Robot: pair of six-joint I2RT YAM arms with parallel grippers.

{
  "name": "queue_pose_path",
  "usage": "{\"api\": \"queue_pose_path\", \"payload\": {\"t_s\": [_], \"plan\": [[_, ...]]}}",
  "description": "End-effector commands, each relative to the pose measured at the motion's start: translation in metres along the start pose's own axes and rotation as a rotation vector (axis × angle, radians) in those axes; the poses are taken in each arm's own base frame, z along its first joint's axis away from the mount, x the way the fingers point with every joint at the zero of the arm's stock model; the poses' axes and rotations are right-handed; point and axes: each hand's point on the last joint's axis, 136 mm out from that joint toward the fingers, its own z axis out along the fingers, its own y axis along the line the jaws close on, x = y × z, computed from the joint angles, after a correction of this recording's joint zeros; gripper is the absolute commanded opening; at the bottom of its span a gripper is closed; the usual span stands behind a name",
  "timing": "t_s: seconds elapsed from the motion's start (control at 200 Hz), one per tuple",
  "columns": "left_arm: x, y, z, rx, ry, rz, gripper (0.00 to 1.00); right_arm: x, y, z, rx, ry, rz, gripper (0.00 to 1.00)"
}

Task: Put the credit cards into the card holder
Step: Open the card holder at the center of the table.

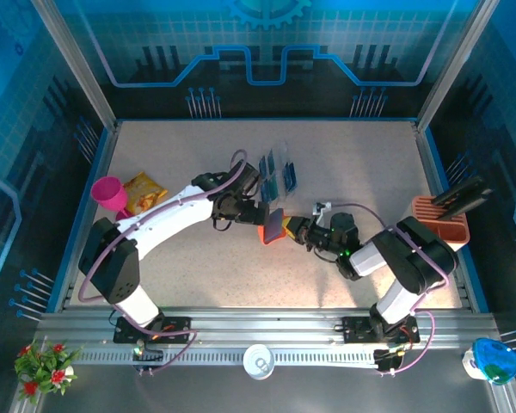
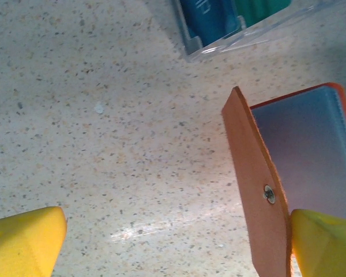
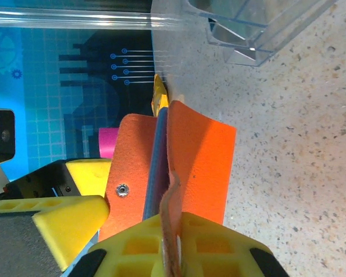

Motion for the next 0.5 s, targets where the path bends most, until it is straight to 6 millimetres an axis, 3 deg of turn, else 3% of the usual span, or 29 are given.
{"api": "queue_pose_path", "payload": {"t_s": [0.0, 0.425, 0.495], "plan": [[0.016, 0.016, 0.018, -0.091, 0.048, 0.057, 0.99, -0.001, 0.006, 0.002, -0.052, -0.032, -0.048, 0.0], [0.043, 0.041, 0.053, -0.198, 0.134, 0.1, 0.99, 0.001, -0.021, 0.009, 0.008, -0.04, -0.035, 0.0], [0.047, 0.044, 0.058, -0.209, 0.144, 0.098, 0.99, 0.001, -0.026, 0.008, 0.024, -0.04, -0.032, 0.11]]}}
